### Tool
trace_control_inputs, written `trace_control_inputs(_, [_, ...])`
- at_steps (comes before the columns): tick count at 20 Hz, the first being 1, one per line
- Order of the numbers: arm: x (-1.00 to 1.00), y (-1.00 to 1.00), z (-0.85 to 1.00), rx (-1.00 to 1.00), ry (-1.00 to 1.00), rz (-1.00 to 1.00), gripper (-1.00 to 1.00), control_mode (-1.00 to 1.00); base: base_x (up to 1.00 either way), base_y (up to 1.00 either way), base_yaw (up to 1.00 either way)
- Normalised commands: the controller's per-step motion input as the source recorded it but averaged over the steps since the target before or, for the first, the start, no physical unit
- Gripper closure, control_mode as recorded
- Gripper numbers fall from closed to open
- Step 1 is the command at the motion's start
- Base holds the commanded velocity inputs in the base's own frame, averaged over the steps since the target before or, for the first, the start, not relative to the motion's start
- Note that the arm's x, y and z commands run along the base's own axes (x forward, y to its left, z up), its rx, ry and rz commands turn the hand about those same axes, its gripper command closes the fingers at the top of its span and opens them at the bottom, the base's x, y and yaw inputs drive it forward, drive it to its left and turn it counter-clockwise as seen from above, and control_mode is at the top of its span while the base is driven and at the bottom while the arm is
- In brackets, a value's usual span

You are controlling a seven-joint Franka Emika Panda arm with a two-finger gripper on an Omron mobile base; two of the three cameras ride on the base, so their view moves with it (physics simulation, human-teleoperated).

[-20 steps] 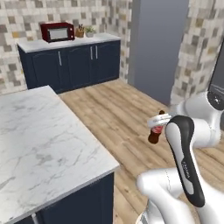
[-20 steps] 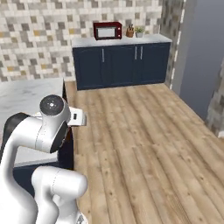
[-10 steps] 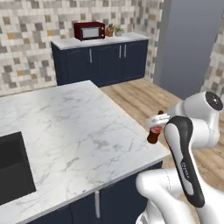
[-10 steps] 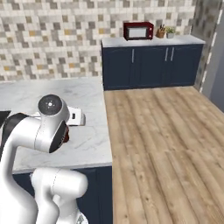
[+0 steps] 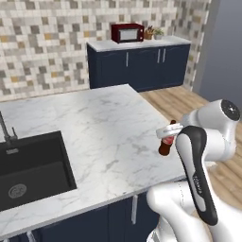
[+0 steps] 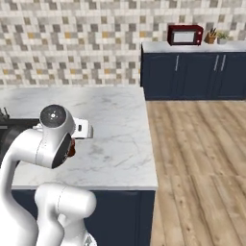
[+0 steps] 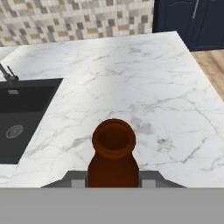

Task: Move the drinks to the dining counter.

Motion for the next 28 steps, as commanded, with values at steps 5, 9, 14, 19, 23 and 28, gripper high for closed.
trace_control_inputs(5, [0.00,0.00,0.00,0.00,0.00,0.00,1.00,1.00,0.60,-0.03,0.18])
trace_control_inputs(9, [0.00,0.00,0.00,0.00,0.00,0.00,1.00,1.00,0.62,-0.01,0.11])
trace_control_inputs(14, [0.00,0.00,0.00,0.00,0.00,0.00,1.00,1.00,0.49,0.00,0.08])
trace_control_inputs(19, [0.00,0.00,0.00,0.00,0.00,0.00,1.00,1.00,0.06,0.00,0.01])
trace_control_inputs(23, [0.00,0.00,0.00,0.00,0.00,0.00,1.00,1.00,0.03,0.00,0.00])
trace_control_inputs(28, [0.34,0.00,-0.09,0.00,0.01,0.00,1.00,-1.00,0.05,0.00,0.00])
